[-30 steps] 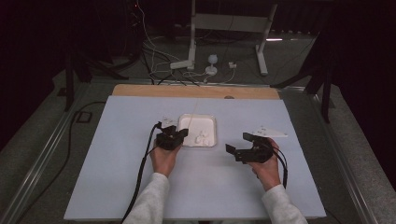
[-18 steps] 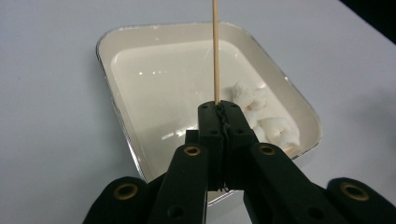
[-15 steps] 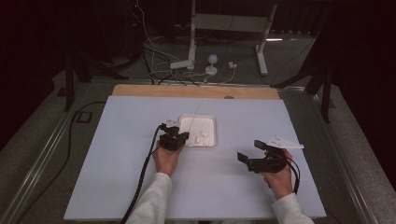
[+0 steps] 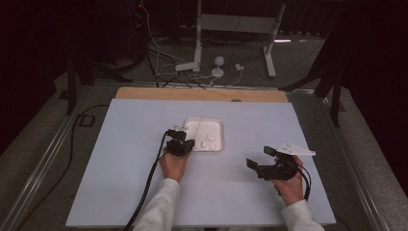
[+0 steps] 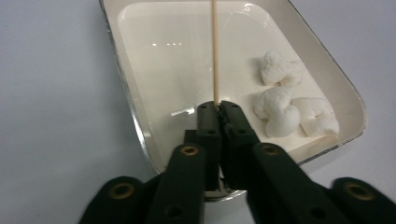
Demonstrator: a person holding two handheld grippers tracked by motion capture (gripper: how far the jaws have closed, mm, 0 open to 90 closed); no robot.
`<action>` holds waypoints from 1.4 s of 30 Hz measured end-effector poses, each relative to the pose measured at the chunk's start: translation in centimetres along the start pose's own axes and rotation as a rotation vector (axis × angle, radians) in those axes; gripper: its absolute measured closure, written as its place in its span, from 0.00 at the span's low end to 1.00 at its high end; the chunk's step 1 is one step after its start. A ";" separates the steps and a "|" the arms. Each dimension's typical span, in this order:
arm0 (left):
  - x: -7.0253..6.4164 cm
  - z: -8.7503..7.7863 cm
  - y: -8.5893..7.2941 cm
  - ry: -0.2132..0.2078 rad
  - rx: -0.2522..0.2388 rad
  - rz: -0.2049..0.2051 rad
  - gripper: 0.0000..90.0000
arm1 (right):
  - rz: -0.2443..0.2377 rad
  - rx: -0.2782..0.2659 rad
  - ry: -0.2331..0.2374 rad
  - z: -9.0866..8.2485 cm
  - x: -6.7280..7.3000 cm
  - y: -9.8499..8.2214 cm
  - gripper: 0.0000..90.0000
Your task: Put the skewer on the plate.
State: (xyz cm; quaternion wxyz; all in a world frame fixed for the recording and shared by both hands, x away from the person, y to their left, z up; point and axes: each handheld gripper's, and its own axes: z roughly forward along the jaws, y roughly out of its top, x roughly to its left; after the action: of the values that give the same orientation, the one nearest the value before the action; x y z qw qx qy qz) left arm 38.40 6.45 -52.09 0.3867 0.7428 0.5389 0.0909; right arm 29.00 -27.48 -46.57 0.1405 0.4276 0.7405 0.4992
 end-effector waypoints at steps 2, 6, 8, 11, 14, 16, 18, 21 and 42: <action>-0.1 0.0 0.0 -0.020 -0.001 -0.013 0.86 | 0.002 -0.001 -0.002 -0.1 -0.1 0.0 0.05; -0.3 -0.1 0.0 -0.040 -0.019 -0.016 0.77 | 0.003 -0.005 -0.003 -0.2 -0.1 0.0 0.05; -0.2 -0.4 0.1 -0.050 -0.030 -0.019 0.70 | 0.002 -0.006 -0.004 -0.2 -0.1 0.0 0.05; 0.2 -0.9 0.4 -0.066 -0.046 -0.033 0.60 | -0.001 -0.007 -0.004 -0.2 -0.1 0.0 0.05; 0.5 -1.6 0.6 -0.070 -0.063 -0.037 0.54 | -0.003 -0.008 -0.006 -0.3 0.0 0.0 0.05; 0.7 -2.2 0.8 -0.068 -0.082 -0.031 0.49 | -0.004 -0.008 -0.006 -0.3 0.0 0.0 0.05; 0.8 -3.0 1.0 -0.067 -0.101 -0.023 0.42 | -0.007 -0.009 -0.004 -0.3 0.1 0.0 0.05; 1.0 -4.1 1.2 -0.067 -0.130 -0.009 0.37 | -0.011 -0.009 -0.003 -0.4 0.1 0.0 0.05; 3.5 -13.7 -0.9 -0.097 -0.372 0.175 0.01 | -0.018 -0.014 -0.003 -1.2 0.1 -0.4 0.05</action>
State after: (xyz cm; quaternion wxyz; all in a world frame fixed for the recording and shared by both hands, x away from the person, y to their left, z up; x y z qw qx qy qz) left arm 31.65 16.13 -44.29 0.5335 0.7061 0.4268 0.1863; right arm 28.00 -28.17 -46.36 0.1491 0.4207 0.7406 0.5022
